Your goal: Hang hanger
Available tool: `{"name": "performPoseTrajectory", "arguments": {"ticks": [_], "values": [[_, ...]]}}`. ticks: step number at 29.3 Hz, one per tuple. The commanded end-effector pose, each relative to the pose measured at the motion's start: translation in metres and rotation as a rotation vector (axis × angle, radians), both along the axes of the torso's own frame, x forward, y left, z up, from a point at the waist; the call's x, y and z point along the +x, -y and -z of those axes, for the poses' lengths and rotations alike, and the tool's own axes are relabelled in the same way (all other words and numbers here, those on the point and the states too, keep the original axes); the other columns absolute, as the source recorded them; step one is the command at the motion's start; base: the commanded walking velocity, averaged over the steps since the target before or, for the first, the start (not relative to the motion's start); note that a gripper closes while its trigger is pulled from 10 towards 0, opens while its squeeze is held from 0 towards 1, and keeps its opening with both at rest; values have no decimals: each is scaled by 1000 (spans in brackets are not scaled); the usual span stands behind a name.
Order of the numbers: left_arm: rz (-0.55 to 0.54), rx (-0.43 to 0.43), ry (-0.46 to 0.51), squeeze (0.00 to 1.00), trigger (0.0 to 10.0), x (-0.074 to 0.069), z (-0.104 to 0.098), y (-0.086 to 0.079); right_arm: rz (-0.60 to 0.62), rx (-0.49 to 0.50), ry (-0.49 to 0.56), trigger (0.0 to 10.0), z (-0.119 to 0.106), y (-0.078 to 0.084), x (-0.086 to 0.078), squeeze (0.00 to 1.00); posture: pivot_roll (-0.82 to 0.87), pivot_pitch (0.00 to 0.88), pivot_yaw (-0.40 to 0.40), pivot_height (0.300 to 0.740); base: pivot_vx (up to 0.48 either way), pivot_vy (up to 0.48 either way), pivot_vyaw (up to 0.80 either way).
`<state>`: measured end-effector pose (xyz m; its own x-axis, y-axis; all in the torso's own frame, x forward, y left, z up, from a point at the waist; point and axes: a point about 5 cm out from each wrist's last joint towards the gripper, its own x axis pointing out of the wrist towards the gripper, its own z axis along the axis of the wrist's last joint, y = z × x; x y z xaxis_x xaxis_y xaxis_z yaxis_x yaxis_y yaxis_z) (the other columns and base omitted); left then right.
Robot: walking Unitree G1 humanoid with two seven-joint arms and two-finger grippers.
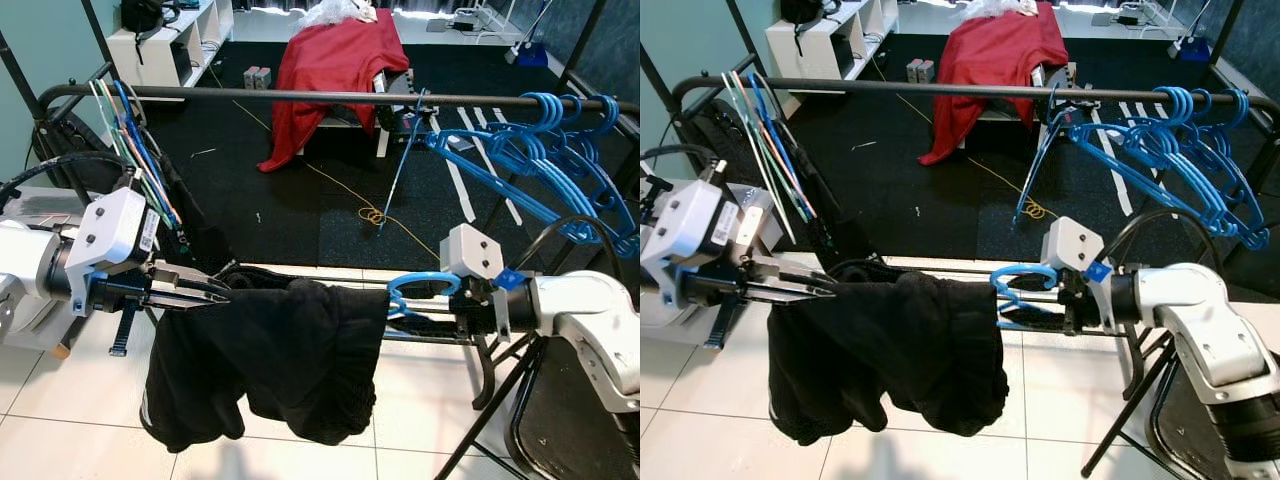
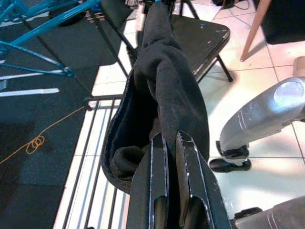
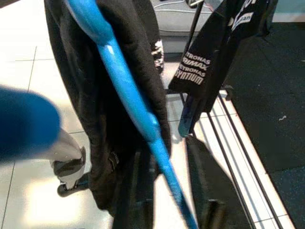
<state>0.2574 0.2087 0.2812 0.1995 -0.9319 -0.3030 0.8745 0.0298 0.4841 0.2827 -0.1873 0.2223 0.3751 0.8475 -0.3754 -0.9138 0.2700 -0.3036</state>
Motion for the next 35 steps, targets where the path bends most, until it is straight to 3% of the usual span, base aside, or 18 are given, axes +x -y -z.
{"name": "performPoseTrajectory", "arguments": {"ticks": [1, 12, 13, 15, 16, 18, 19, 22, 23, 30, 31, 32, 35], "values": [[75, -31, 29, 0, 10000, -6, -7, 10, -23, -2, 14, 0, 1, -8, 1, 0, -85, 102, 17, 740, 0, 0, 0], [111, -39, 16, 0, 10000, -6, -6, 18, -62, 50, 17, 0, -4, -15, -1, 0, -84, 105, 16, 740, 0, 0, 0], [114, -40, 15, 0, 10000, -6, -6, 18, -58, 51, 26, 3961, -5, -15, -1, 0, -86, 110, 17, 740, 0, 0, 0], [116, -41, 14, 0, 10000, -6, -6, 18, -54, 52, 33, 3961, -5, -16, -1, 0, -86, 110, 17, 740, 0, 0, 0], [120, -44, 14, 0, 10000, -7, -6, 19, -54, 63, 28, 10000, -6, -16, 0, 718, -87, 112, 18, 740, 0, 0, 0], [120, -44, 14, 0, 10000, -7, -6, 19, -54, 63, 28, 10000, -6, -16, 0, 718, -87, 112, 18, 740, 0, 0, 0], [125, -47, 13, 0, 10000, -7, -7, 20, -48, 74, 36, 10000, -8, -16, 1, 1000, -87, 112, 18, 740, 0, 0, 0], [132, -49, 13, 0, 10000, -8, -7, 20, -37, 76, 50, 10000, -9, -16, 2, 1000, -87, 112, 18, 740, 0, 0, 0], [134, -50, 14, 0, 10000, -8, -8, 21, -31, 73, 51, 10000, -9, -17, 3, 0, -85, 116, 21, 740, 0, 0, 0], [134, -54, 13, 0, 10000, -9, -8, 20, -48, 79, 42, 10000, -9, -19, 3, 0, -85, 118, 22, 740, 0, 0, 0], [133, -55, 12, 0, 10000, -10, -7, 20, -52, 76, 37, 9608, -8, -19, 2, 0, -85, 118, 22, 740, 0, 0, 0], [132, -57, 11, 0, 10000, -10, -7, 20, -52, 61, 32, 0, -6, -18, 2, 0, -85, 118, 22, 740, 0, 0, 0], [132, -60, 10, 0, 10000, -10, -7, 20, -45, 46, 27, 0, -4, -15, 2, 0, -85, 118, 22, 740, 0, 0, 0]]}}
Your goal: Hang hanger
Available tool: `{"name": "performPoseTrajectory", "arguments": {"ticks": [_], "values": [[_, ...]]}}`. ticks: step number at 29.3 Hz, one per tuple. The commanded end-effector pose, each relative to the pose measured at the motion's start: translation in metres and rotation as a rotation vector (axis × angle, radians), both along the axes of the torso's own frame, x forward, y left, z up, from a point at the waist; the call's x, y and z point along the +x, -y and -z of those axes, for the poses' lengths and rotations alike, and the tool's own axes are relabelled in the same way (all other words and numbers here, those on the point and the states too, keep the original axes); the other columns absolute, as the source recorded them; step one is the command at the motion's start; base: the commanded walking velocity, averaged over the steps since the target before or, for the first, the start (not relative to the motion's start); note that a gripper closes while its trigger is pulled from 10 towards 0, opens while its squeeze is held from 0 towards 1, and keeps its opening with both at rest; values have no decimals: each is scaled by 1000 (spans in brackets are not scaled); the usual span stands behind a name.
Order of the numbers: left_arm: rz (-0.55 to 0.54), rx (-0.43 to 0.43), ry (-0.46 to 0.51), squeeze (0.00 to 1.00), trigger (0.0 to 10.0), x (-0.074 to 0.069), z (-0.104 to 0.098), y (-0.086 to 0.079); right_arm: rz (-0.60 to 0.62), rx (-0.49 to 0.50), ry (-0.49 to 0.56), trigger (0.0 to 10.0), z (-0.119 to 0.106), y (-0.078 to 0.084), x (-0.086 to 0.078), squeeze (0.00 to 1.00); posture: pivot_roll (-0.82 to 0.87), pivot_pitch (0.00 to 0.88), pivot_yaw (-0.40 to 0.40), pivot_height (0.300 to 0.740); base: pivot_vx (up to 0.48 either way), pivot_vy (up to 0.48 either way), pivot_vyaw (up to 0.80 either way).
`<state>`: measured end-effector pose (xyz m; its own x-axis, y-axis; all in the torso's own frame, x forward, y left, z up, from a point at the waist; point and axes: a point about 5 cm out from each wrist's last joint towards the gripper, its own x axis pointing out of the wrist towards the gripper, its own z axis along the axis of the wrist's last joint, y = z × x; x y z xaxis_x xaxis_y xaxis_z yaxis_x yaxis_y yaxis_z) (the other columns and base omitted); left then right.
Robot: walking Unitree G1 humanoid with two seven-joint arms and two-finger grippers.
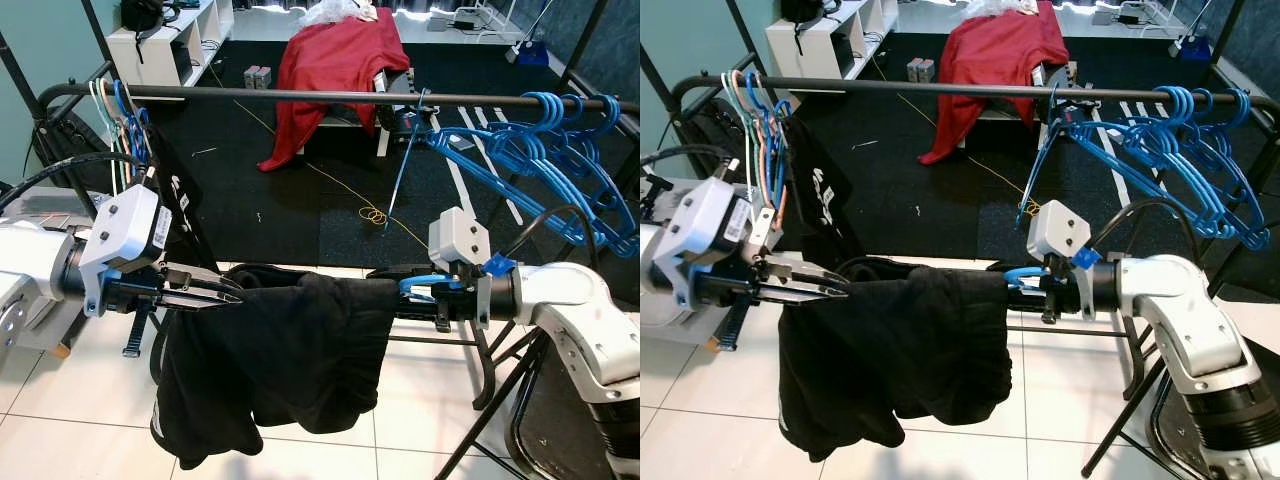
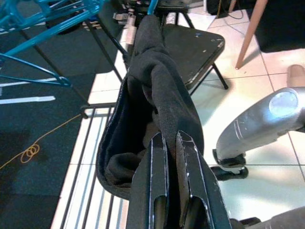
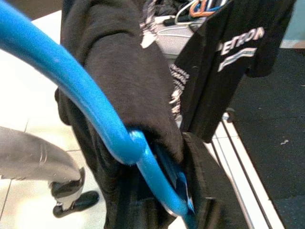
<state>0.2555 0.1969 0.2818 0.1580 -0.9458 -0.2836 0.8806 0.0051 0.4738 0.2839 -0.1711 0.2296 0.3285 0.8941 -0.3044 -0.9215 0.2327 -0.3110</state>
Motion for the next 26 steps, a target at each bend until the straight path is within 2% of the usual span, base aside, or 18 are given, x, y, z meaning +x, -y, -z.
{"name": "performPoseTrajectory", "arguments": {"ticks": [1, 9, 15, 16, 18, 26], "values": [[91, -38, 22, 0, 10000, -8, -6, 9, 19, -24, 0, 0, 3, 1, 1, 0, -85, 118, 22, 740, 0, 0, 0], [85, -48, 21, 0, 10000, -7, -8, 8, 34, -33, 11, 0, 1, 4, 2, 0, -88, 116, 19, 740, 0, 0, 0], [55, -97, -3, 0, 10000, -2, -6, 5, 62, 19, 47, 0, -7, 5, 8, 0, -88, 107, 16, 740, 0, 0, 0], [52, -103, -27, 1000, 10000, -1, -6, 4, 61, 22, 49, 0, -8, 5, 8, 0, -88, 107, 16, 740, 0, 0, 0], [51, -106, -51, 1000, 10000, 0, -6, 4, 59, 25, 50, 0, -9, 4, 8, 0, -88, 107, 16, 740, 0, 0, 0], [22, -184, -12, 1000, 10000, 4, -11, 3, 74, 94, 79, 0, -18, 4, 10, 0, -86, 103, 18, 740, 0, 0, 0]]}}
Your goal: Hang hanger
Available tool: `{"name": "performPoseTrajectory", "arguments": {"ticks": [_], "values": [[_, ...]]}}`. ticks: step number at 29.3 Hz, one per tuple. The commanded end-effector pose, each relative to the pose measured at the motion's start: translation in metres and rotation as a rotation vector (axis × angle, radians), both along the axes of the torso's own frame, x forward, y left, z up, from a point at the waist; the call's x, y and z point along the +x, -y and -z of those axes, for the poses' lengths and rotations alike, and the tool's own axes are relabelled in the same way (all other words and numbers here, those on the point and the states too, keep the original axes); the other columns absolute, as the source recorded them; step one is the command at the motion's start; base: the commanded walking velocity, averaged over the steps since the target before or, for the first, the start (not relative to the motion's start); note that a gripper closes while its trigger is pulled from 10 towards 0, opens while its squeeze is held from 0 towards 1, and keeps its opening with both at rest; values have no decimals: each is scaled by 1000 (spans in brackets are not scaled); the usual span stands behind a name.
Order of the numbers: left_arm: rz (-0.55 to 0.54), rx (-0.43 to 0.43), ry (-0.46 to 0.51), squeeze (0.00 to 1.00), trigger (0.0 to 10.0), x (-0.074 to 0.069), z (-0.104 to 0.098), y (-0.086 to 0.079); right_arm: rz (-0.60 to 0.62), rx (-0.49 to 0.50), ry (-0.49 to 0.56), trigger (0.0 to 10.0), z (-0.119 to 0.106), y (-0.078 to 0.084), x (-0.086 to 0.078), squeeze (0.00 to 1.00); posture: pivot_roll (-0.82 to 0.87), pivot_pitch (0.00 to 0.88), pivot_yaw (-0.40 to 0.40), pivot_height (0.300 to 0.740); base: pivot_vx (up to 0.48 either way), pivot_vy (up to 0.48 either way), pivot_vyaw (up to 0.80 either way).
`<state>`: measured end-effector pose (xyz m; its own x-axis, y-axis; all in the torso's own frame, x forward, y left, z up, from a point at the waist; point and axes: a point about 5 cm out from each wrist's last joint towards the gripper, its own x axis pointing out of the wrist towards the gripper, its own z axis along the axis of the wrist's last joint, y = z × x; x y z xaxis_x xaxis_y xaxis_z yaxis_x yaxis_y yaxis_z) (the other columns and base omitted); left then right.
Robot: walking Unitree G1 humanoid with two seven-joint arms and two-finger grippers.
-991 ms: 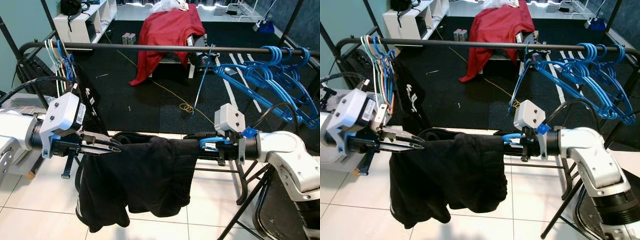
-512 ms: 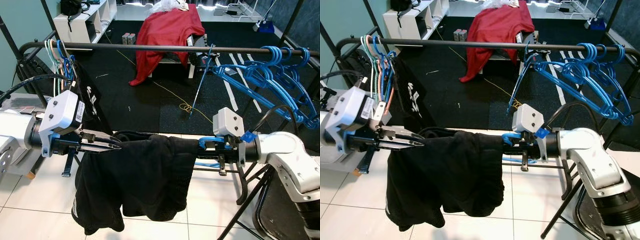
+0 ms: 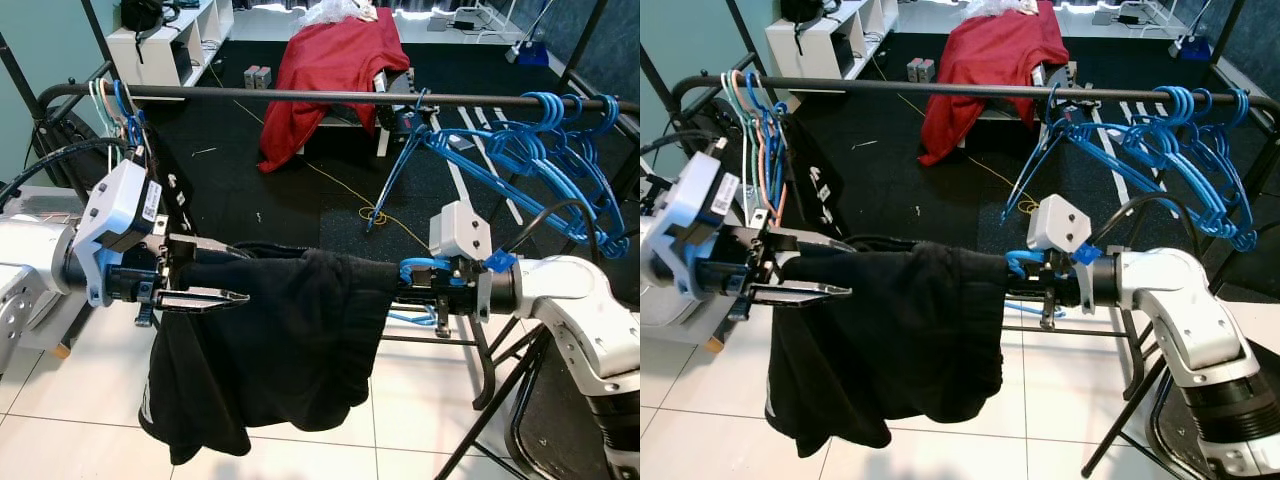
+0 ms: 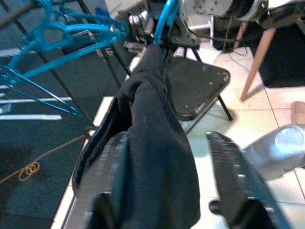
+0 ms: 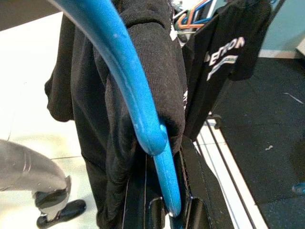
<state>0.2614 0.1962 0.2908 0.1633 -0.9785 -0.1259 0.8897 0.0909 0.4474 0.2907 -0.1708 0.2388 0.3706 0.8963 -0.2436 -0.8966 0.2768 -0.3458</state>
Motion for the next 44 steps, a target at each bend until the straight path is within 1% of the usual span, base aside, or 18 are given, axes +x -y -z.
{"name": "performPoseTrajectory", "arguments": {"ticks": [1, 3, 5, 6, 7, 9, 10, 15, 18, 21, 23, 25, 26, 27, 29, 34, 42, 44], "values": [[12, -37, 17, 1000, 10000, 0, -4, -1, 46, 63, 31, 0, -11, 5, 3, 0, -90, 107, 20, 740, 0, 0, 0], [-104, -119, 63, 1000, 10000, 8, -13, -18, 59, 100, 38, 0, -17, 11, 3, 0, -92, 109, 23, 740, 0, 0, 0], [-159, -162, 66, 1000, 10000, 11, -17, -30, 68, 108, 43, 0, -19, 15, 3, 0, -92, 109, 23, 740, 0, 0, 0], [-159, -162, 66, 1000, 10000, 11, -17, -30, 68, 108, 43, 0, -19, 15, 3, 0, -92, 109, 23, 740, 0, 0, 0], [-185, -186, 62, 675, 10000, 11, -17, -37, 78, 114, 48, 0, -20, 17, 3, 0, -93, 115, 29, 740, 0, 0, 0], [-202, -202, 60, 675, 10000, 11, -17, -42, 85, 119, 51, 0, -21, 19, 3, 0, -93, 115, 29, 740, 0, 0, 0], [-217, -219, 50, 0, 10000, 10, -15, -45, 88, 125, 55, 0, -23, 20, 4, 0, -93, 115, 29, 740, 0, 0, 0], [-259, -221, -12, 0, 10000, 12, 12, -41, 64, 171, 65, 0, -30, 16, 2, 0, -91, 120, 25, 740, 0, 0, 0], [-263, -226, -24, 0, 10000, 13, 17, -40, 56, 178, 66, 0, -31, 15, 2, 0, -91, 120, 25, 740, 0, 0, 0], [-264, -250, -61, 0, 10000, 17, 34, -28, 31, 198, 66, 0, -36, 13, 0, 0, -93, 121, 20, 740, 0, 0, 0], [-264, -250, -61, 0, 10000, 17, 34, -28, 31, 198, 66, 0, -36, 13, 0, 0, -93, 121, 20, 740, 0, 0, 0], [-312, -278, -52, 0, 10000, 25, 40, -21, 15, 201, 61, 0, -37, 11, -2, 0, -95, 120, 20, 740, 0, 0, 0], [-366, -306, -32, 0, 10000, 32, 40, -22, 11, 202, 58, 0, -36, 11, -2, 0, -95, 120, 20, 740, 0, 0, 0], [-366, -306, -32, 0, 10000, 32, 40, -22, 11, 202, 58, 0, -36, 11, -2, 0, -95, 120, 20, 740, 0, 0, 0], [-436, -354, -1, 0, 10000, 39, 37, -27, 8, 203, 53, 0, -36, 10, -3, 0, -98, 124, 20, 740, 0, 0, 0], [-465, -376, 18, 0, 10000, 41, 33, -31, 7, 201, 49, 0, -35, 11, -4, 0, -98, 124, 20, 740, 0, 0, 0], [-560, -408, 66, 0, 10000, 36, 26, -59, 25, 189, 39, 0, -33, 15, -4, 0, -100, 130, 22, 740, 0, 0, 0], [-567, -411, 68, 0, 10000, 36, 27, -61, 25, 189, 38, 0, -33, 15, -5, 0, -100, 130, 22, 740, 0, 0, 0]]}}
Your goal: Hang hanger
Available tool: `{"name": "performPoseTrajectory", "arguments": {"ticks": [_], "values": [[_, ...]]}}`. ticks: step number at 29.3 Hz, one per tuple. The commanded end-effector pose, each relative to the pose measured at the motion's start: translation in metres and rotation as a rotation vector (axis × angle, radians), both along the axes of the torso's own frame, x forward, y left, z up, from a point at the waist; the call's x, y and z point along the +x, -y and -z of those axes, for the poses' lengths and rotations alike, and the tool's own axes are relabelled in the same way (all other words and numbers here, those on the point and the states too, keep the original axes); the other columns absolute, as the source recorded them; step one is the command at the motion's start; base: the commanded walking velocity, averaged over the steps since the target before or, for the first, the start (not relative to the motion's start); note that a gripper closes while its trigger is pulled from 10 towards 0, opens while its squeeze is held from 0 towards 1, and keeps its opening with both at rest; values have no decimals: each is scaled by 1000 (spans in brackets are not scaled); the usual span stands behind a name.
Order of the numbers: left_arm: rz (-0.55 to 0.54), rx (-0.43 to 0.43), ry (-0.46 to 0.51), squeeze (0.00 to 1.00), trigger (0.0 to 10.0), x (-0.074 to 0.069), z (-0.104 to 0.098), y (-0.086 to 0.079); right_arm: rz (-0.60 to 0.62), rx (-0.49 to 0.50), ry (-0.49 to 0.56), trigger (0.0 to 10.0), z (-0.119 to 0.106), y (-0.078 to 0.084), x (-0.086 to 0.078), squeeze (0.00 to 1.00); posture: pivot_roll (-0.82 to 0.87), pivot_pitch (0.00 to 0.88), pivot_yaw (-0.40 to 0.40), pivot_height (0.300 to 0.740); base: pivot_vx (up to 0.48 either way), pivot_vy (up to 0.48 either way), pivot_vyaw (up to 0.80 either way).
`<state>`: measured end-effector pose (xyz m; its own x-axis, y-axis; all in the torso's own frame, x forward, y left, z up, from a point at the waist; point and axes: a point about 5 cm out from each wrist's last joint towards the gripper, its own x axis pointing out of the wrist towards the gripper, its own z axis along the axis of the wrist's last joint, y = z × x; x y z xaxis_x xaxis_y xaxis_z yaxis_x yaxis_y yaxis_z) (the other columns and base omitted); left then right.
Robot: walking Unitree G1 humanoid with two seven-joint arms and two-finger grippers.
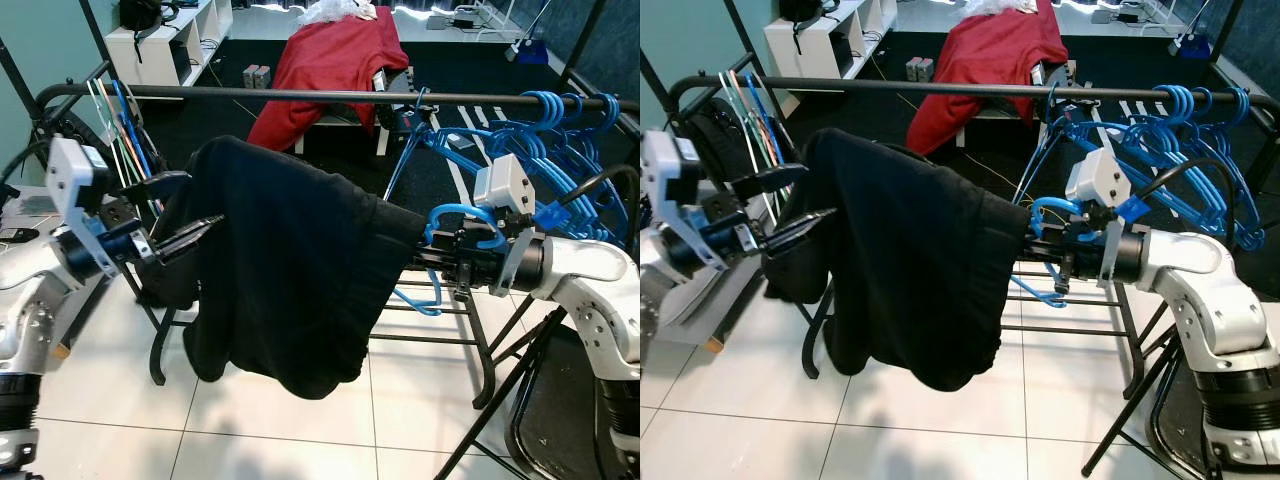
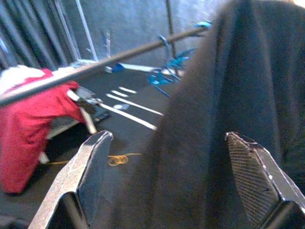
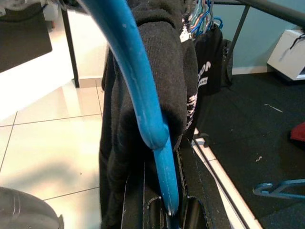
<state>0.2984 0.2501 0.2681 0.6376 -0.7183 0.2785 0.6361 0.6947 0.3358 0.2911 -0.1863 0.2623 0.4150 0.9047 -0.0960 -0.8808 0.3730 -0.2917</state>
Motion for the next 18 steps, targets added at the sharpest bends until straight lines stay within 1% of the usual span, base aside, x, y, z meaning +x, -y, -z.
{"name": "performPoseTrajectory", "arguments": {"ticks": [1, 5, 6, 7, 9, 11, 13, 15, 18], "values": [[-22, 7, -20, 0, 10000, -2, 6, -6, -24, 25, 39, 0, -9, -1, -5, 0, -97, 131, 20, 740, 0, 0, 0], [36, 12, -48, 0, 10000, -3, 16, 8, -33, 26, 38, 0, -9, -4, -5, 0, -97, 131, 20, 740, 0, 0, 0], [70, 7, -57, 0, 10000, -4, 18, 14, -36, 27, 39, 0, -10, -5, -5, 0, -98, 127, 16, 740, 0, 0, 0], [70, 7, -57, 0, 10000, -4, 18, 14, -36, 27, 39, 0, -10, -5, -5, 0, -98, 127, 16, 740, 0, 0, 0], [133, 15, -81, 0, 10000, -7, 24, 25, -42, 26, 42, 0, -11, -6, -5, 0, -100, 125, 15, 740, 0, 0, 0], [162, 19, -98, 0, 10000, -7, 31, 33, -48, 26, 42, 0, -11, -6, -5, 0, -100, 125, 15, 740, 0, 0, 0], [158, 12, -101, 0, 10000, -4, 34, 38, -58, 28, 41, 0, -12, -8, -6, 0, -102, 123, 13, 740, 0, 0, 0], [154, 9, -100, 0, 10000, -3, 34, 39, -61, 29, 40, 0, -12, -8, -6, 0, -102, 123, 13, 740, 0, 0, 0], [121, -27, -84, 0, 10000, 2, 33, 42, -70, 30, 40, 0, -12, -9, -7, 0, -103, 120, 12, 740, 0, 0, 0]]}}
